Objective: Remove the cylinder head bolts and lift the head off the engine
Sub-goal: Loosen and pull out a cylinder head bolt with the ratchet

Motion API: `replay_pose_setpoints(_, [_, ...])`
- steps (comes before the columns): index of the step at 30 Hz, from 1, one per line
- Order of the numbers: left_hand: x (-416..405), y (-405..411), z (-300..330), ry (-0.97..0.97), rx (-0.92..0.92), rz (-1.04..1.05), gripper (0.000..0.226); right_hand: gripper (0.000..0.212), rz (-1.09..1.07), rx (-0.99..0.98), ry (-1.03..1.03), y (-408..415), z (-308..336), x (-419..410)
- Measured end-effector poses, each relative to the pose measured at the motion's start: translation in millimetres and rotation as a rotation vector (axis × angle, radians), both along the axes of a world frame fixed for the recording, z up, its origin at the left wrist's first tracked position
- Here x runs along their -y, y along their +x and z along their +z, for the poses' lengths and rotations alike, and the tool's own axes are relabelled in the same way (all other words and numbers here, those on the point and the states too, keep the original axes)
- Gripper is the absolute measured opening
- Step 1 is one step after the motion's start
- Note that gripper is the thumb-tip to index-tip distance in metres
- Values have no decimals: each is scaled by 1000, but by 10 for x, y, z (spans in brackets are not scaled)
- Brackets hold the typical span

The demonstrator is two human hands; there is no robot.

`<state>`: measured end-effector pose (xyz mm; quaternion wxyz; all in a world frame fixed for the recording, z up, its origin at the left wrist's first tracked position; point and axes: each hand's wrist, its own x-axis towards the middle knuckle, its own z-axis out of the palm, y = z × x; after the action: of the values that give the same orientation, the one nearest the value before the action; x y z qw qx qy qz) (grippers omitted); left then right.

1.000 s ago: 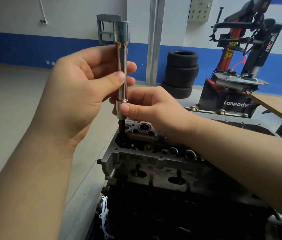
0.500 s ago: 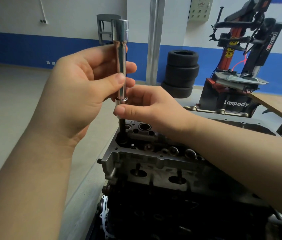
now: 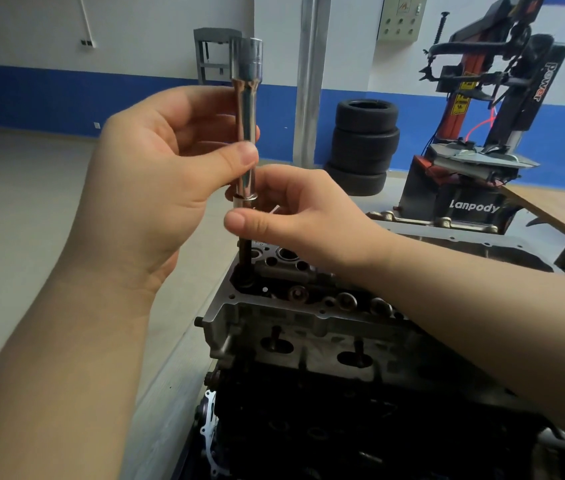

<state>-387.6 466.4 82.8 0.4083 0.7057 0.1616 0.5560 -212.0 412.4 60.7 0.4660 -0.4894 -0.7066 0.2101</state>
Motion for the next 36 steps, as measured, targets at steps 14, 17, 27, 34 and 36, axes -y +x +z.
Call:
replay_pose_setpoints(14, [-8,22,-17,18,-39,23,33,25,-39,67,-15,-18,13,24])
replay_pose_setpoints(17, [-35,29,-32,39,-44,106,33,25,-101,132,-17,-27,18,11])
replay_pose_setpoints(27, [-23,16,-26,-13,-19,31,32,32,-40,190,-91,-49,43,53])
replay_pose_setpoints(34, [5,31,-20,-23,-6,46,23,22,-113,259,1,-44,32,33])
replay_pose_setpoints(36, [2,21,-10,-63,-11,-22,23,24,-80,238,-8,-26,36,38])
